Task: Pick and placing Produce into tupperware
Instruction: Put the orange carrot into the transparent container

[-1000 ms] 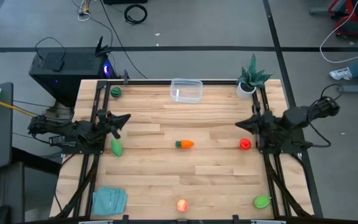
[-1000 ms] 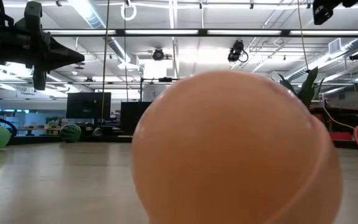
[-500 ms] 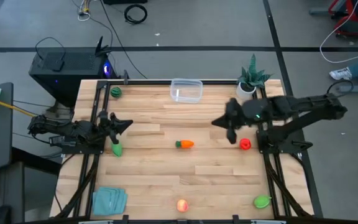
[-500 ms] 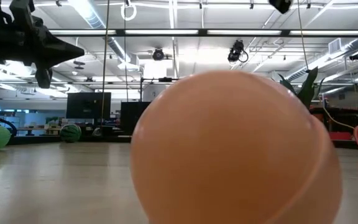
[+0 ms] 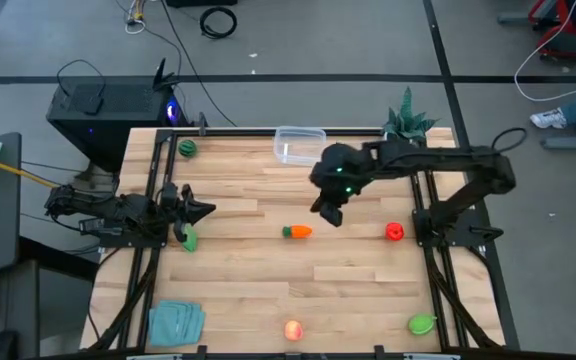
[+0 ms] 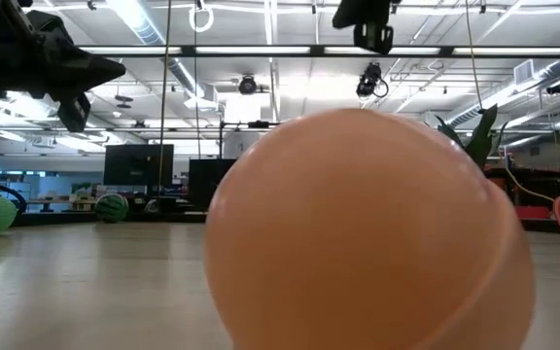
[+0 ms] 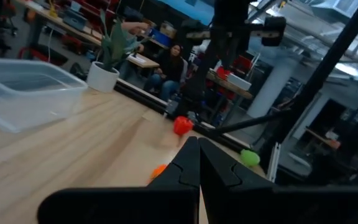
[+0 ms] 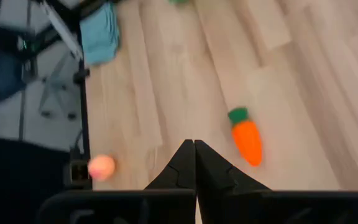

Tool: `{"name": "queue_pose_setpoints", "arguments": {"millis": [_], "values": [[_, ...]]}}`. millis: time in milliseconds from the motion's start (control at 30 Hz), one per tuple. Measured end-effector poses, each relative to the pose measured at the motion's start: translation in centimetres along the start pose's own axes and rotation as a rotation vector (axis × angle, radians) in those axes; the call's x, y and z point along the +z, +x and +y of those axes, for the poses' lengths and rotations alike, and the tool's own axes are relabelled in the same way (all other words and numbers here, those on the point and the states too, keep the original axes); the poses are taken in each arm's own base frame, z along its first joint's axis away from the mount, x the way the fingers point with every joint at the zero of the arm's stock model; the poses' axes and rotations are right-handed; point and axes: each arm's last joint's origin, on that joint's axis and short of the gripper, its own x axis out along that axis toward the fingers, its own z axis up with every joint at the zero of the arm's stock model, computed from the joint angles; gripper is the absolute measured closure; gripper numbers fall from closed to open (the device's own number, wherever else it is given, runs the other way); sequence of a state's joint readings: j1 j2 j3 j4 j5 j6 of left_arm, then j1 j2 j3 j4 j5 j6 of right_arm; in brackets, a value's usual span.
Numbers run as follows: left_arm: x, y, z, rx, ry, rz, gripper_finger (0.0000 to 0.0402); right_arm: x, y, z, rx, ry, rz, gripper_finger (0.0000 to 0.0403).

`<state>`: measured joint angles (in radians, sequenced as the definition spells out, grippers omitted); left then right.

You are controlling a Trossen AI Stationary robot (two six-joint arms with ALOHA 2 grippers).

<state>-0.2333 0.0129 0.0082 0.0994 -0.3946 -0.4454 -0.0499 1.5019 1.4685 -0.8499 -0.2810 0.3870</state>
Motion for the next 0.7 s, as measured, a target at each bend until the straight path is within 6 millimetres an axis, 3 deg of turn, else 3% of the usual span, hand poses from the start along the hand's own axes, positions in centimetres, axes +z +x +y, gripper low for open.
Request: {"name": "queue_pose_setpoints", "arguments": {"millis": [167,333,700], "values": [[0.0,0.0,0.0,0.0,0.034,0.0,0.0398,-0.6,2.6,0.4,0.004,-0.142,0.107,0.04],[0.0,0.0,0.0,0.0,0.014,0.0,0.0399,-1.0,3.9,1.3,-0.02,-0.246,0.12,0.0378],[0.0,0.0,0.0,0.0,0.013,0.0,0.0397,-0.2,4.2,2.6,-0.074,-0.293,-0.028,0.0223]]}}
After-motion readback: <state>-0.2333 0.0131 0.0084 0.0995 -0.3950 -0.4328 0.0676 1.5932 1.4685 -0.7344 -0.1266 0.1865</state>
